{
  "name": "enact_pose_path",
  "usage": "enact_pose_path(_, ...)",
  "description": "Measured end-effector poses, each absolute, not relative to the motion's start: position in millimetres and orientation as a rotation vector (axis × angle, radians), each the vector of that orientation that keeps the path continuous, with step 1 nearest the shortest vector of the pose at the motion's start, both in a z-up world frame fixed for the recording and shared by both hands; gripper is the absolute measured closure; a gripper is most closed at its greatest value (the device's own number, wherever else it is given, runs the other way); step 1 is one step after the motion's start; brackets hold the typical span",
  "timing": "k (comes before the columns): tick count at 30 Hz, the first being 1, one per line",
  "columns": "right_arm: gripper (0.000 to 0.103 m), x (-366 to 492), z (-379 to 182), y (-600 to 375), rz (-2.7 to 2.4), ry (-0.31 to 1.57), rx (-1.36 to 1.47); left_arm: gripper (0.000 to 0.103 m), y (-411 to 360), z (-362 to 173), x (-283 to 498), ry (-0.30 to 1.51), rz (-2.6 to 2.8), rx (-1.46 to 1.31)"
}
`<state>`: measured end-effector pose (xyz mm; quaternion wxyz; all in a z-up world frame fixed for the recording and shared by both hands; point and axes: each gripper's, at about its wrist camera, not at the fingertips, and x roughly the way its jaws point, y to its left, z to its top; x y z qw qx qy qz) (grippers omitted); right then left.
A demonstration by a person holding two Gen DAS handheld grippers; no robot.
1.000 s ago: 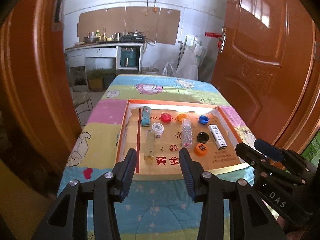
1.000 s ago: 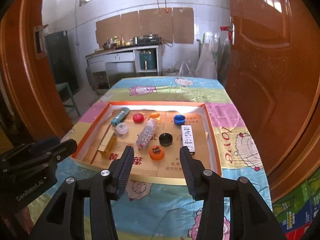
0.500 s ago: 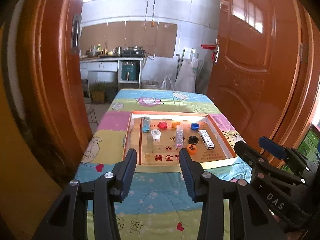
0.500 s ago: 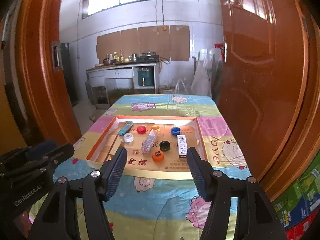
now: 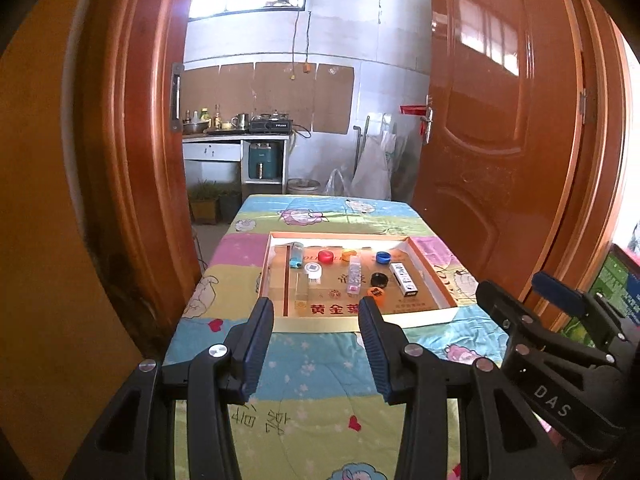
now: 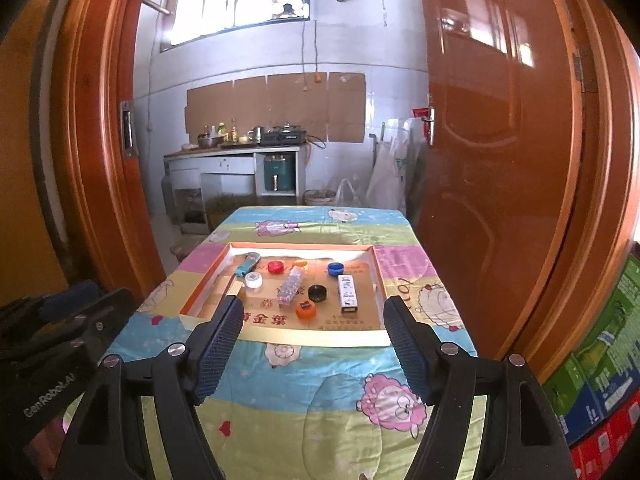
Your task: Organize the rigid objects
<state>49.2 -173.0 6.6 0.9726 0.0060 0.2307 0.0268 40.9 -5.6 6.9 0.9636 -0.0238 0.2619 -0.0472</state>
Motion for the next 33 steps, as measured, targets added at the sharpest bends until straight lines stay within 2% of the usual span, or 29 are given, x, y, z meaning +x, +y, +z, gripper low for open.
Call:
enact_pose_path(17, 0.029, 4.3, 12.9, -165.8, 0.033, 0.413, 0.003, 0.059, -2.0, 8.5, 6.4, 0.527, -0.063, -0.076)
enact_pose_path(33, 0.029, -15.8, 13.7, -163.2, -0.021, 0.45, -0.033, 0.059, -17.6, 6.8, -13.3, 0.56, -0.089, -0.015)
